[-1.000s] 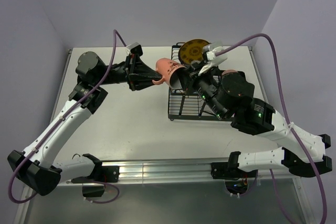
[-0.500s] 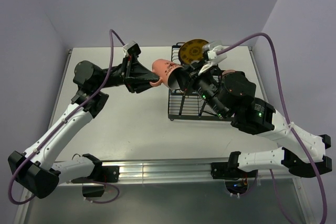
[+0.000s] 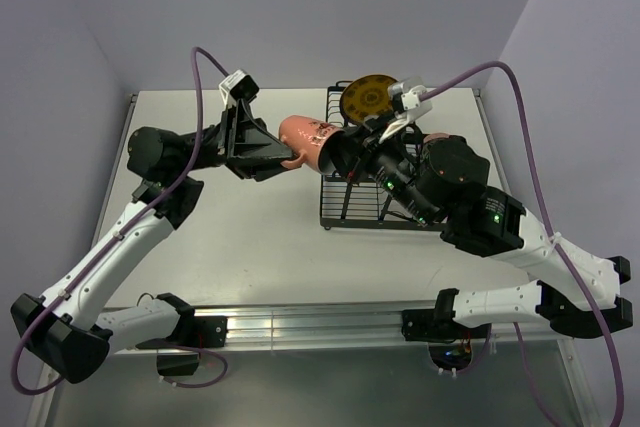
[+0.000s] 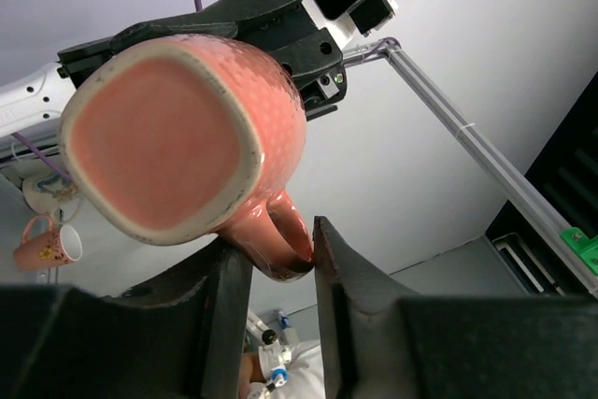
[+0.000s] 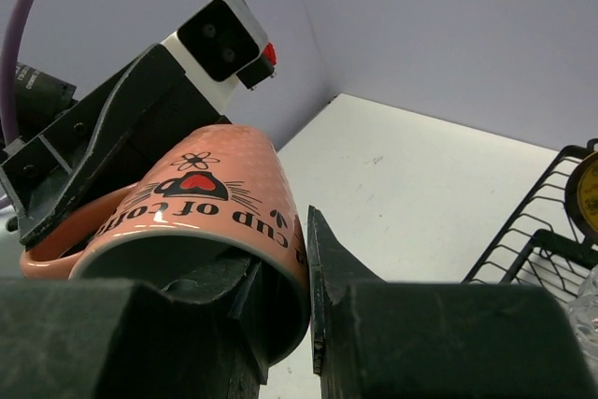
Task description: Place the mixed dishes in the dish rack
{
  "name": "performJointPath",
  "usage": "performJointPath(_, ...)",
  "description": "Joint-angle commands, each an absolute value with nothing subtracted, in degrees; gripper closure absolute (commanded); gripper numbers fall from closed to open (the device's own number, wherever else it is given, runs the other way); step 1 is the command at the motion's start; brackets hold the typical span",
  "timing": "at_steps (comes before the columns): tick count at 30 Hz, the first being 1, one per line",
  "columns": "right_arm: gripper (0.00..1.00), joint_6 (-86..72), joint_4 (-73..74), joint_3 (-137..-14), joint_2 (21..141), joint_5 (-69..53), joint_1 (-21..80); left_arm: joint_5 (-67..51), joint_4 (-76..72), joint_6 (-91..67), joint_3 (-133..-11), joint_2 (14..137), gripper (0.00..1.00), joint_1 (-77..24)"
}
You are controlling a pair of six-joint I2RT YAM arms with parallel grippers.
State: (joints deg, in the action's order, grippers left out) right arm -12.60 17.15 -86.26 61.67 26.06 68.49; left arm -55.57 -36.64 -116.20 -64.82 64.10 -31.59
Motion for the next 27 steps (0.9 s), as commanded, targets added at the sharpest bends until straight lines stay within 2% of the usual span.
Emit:
performJointPath(1,1.00,-12.2,16.1,-88.8,62.7,23.3,70.5,-51.8,-37.4,-131.7,-63.8,63.6,0.67,-31.7)
performJointPath(4,1.00,-9.7,16.5,-89.5,63.3,26.1,71.8,-51.0,-35.1,-131.4,-62.2,62.2,0.74,-31.7)
performJointPath(9,1.00,-6.4,18.0,-89.8,64.7,29.1,73.1,-50.6,-31.3,-131.5,-60.2,60.6,0.76,-31.7)
performJointPath(11,1.00,-5.2,17.9,-89.3,64.5,30.0,73.3,-50.9,-30.5,-131.4,-59.6,60.0,0.73,-31.7)
performJointPath(13,1.00,-4.1,18.3,-89.0,64.3,30.5,73.4,-51.2,-29.0,-131.3,-59.2,59.7,0.63,-31.6)
performJointPath(19,1.00,-1.8,18.8,-88.2,63.6,31.6,73.9,-51.4,-28.0,-131.5,-59.1,59.9,0.57,-31.2)
performJointPath(22,1.00,-1.5,17.8,-86.9,62.8,32.6,74.0,-51.7,-27.7,-131.0,-60.2,60.7,0.66,-31.2)
performJointPath(23,1.00,-1.3,17.7,-86.7,62.8,32.6,73.9,-51.9,-27.9,-131.2,-60.4,61.0,0.75,-31.2)
performJointPath(25,1.00,-1.0,17.6,-86.3,62.7,32.5,73.9,-52.1,-28.7,-131.6,-60.7,61.4,0.85,-31.2)
performJointPath(26,1.00,-0.9,17.6,-86.2,62.7,32.5,73.9,-52.1,-28.7,-131.6,-60.9,61.6,0.98,-31.1)
performJointPath(27,1.00,-0.8,17.6,-86.0,62.6,32.4,74.0,-52.1,-28.8,-131.6,-61.0,61.9,1.00,-31.1)
